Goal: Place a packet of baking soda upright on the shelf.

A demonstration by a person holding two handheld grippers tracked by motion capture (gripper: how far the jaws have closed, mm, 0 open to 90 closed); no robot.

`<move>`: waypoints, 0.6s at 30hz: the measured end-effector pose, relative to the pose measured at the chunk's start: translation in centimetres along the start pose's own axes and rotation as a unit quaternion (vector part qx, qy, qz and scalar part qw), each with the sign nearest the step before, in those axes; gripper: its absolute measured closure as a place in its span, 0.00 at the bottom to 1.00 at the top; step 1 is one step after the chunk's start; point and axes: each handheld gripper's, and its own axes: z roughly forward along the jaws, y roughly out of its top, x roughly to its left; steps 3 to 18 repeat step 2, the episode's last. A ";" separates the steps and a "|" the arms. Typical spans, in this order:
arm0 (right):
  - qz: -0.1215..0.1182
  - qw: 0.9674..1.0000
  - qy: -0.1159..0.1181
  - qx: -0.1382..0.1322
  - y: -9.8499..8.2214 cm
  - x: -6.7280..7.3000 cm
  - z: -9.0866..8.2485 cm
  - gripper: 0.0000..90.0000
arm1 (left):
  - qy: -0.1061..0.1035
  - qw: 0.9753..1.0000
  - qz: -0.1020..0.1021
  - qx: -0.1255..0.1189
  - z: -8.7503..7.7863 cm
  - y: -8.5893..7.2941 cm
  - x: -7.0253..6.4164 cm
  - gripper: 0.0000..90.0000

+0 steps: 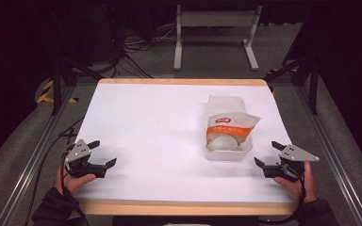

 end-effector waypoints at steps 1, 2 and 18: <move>0.000 1.000 0.001 0.002 0.0 0.0 0.0 0.11 | 0.001 1.000 0.003 0.001 0.1 0.1 -0.1 0.07; 0.000 1.000 0.001 0.003 0.0 0.0 0.0 0.11 | -0.001 1.000 0.005 0.004 0.2 0.1 -0.2 0.07; 0.000 1.000 0.001 0.003 0.0 0.0 0.0 0.11 | -0.001 1.000 0.005 0.004 0.2 0.1 -0.2 0.07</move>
